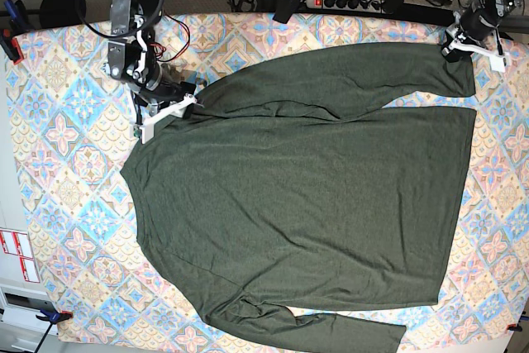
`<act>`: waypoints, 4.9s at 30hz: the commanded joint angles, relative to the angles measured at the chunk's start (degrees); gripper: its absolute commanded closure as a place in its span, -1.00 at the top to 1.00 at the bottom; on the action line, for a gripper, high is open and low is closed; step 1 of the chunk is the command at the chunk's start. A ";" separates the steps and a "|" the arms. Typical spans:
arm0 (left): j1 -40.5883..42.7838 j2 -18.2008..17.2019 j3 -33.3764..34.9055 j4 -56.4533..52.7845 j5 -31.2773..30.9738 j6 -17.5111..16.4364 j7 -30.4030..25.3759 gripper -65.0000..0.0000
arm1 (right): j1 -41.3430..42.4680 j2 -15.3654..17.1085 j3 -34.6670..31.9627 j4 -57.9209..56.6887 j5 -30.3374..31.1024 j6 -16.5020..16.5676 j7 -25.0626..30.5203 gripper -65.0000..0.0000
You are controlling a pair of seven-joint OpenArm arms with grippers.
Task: Fold the T-shirt properly
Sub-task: 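Grasp the shirt's shoulder edges with the left and right grippers, then lift the shoulder edge and pull it taut between both grippers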
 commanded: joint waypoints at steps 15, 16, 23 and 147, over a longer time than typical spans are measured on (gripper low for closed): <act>0.27 -0.94 -0.38 0.87 -0.56 -0.57 -0.49 -1.00 | 3.95 0.14 0.23 -4.32 -0.22 -0.22 0.07 -0.46; 0.27 -0.94 -0.38 0.87 -0.56 -0.57 -0.49 -1.00 | 3.95 0.14 0.59 -4.32 -0.22 -0.22 0.07 -0.57; 0.01 -1.73 -0.38 0.87 -0.47 -0.57 -0.49 -1.00 | 1.84 0.14 8.06 -3.79 -0.22 -0.22 -0.19 -0.96; -24.61 6.80 -5.13 -6.51 19.49 -0.21 8.57 0.05 | 5.18 -0.03 12.89 5.52 -0.22 5.49 -0.46 -0.97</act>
